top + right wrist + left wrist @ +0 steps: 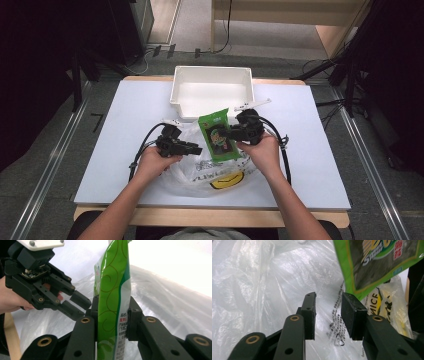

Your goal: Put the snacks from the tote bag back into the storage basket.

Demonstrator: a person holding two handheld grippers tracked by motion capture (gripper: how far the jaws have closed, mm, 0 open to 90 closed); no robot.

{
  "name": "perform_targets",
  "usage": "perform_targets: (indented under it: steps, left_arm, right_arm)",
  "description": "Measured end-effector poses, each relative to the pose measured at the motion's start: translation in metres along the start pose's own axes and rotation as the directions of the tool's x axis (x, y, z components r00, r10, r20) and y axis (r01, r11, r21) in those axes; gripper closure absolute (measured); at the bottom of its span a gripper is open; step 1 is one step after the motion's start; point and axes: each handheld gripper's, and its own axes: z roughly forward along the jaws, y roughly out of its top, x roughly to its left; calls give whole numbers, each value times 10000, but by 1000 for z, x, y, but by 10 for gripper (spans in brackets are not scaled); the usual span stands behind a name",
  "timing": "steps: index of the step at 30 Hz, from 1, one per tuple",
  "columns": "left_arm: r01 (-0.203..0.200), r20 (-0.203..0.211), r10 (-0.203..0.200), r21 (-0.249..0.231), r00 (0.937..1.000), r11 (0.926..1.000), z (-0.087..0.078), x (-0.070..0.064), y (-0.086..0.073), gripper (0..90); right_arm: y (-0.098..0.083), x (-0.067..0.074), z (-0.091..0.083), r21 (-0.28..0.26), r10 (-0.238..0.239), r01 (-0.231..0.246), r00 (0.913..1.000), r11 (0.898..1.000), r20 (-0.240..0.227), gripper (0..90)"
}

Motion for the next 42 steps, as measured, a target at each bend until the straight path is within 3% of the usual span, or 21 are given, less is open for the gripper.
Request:
perform_targets:
  steps: [25,42]
  left_arm:
    - [-165,-375,172,197,9991,9997,2,2,-1,543]
    - [-233,-298,247,460,9993,9987,8,1,-4,526]
  right_arm:
    - [2,-16,-12,-359,-93,118,9975,9993,706,748]
    - [14,-18,-23,-731,-170,234,9961,9971,862,749]
